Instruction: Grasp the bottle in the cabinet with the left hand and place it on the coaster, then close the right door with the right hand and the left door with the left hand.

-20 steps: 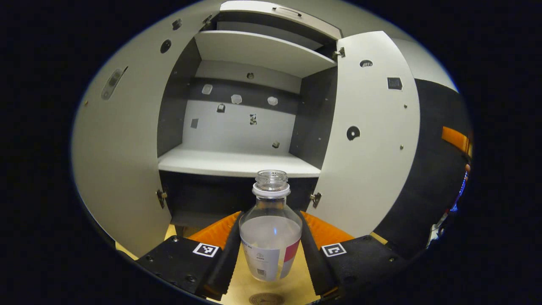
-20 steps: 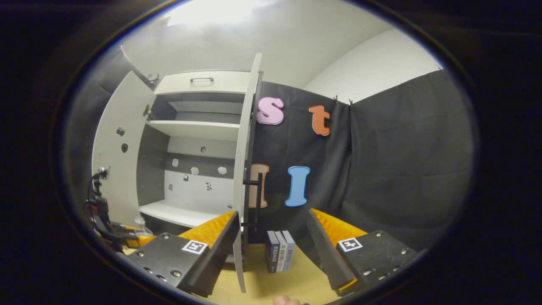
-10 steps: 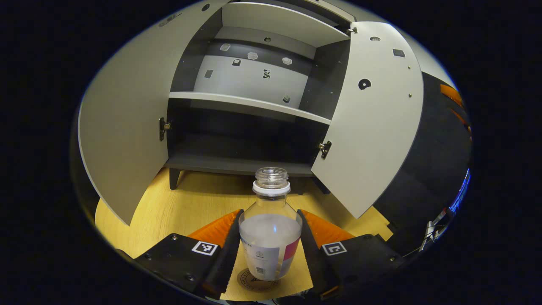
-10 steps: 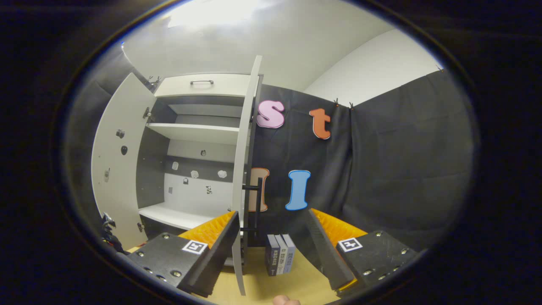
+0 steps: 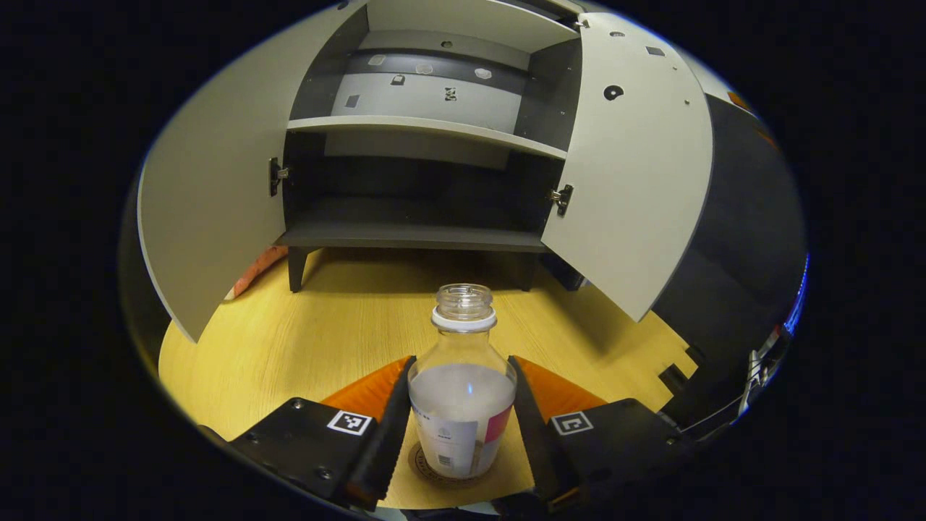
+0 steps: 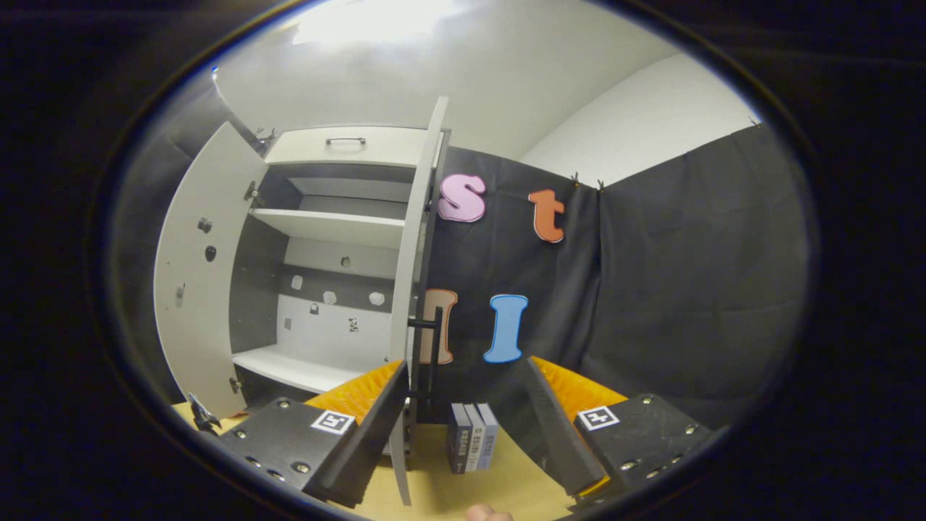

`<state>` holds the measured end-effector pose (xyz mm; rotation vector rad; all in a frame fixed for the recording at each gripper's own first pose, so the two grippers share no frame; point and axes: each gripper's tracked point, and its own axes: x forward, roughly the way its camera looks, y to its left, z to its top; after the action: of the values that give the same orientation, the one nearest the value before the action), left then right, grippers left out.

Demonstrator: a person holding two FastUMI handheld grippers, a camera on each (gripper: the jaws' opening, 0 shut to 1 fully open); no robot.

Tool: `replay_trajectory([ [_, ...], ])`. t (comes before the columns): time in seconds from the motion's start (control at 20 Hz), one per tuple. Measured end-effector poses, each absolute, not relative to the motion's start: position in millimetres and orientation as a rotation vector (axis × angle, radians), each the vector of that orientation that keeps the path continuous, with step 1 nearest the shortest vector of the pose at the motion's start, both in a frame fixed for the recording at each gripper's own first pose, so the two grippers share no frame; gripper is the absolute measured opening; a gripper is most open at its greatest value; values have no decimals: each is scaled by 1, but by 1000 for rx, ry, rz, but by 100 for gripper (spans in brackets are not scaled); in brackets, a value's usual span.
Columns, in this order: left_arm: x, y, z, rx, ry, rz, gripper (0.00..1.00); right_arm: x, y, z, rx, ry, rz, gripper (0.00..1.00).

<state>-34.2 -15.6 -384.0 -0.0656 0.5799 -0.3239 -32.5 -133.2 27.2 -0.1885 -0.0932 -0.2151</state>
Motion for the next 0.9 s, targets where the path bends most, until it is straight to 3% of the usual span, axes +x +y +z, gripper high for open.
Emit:
replay_trajectory([
  [0.9, -58, -15, -398, -18, 618, -356, 77, -20, -112, 13, -199, -70, -168, 96],
])
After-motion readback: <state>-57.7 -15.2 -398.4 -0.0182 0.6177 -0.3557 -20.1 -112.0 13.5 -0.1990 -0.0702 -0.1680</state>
